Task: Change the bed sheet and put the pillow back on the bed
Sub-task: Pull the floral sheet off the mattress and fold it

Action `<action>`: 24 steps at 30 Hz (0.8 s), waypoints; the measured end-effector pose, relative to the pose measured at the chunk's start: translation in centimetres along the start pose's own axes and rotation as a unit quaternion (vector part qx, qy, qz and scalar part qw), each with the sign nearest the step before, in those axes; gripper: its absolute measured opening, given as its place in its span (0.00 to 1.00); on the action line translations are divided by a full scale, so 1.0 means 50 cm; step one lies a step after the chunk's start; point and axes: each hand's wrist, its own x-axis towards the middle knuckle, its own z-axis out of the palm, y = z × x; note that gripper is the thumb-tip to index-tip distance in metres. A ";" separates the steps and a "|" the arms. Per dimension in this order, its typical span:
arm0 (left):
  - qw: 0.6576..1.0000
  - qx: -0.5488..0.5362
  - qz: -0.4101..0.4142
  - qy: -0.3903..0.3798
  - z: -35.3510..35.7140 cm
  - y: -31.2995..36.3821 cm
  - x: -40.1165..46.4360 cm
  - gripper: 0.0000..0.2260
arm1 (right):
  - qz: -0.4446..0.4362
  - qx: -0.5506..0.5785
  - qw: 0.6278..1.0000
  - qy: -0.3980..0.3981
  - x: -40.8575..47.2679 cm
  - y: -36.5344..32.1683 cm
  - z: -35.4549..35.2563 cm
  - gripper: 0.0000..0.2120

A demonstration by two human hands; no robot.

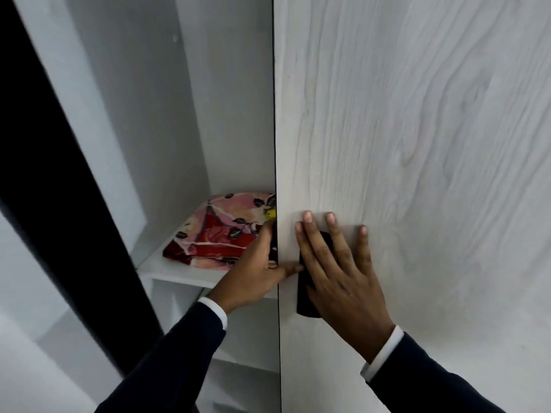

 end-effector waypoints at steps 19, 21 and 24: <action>0.682 0.695 -0.003 0.226 -0.222 -0.140 -0.120 0.37 | -0.033 0.142 0.989 0.021 0.224 -0.299 0.032 0.39; 0.672 0.705 -0.034 0.225 -0.244 -0.153 -0.126 0.36 | -0.030 0.155 0.987 0.017 0.242 -0.326 0.031 0.38; 0.665 0.706 -0.050 0.237 -0.281 -0.165 -0.134 0.36 | -0.035 0.162 0.986 0.014 0.269 -0.361 0.026 0.39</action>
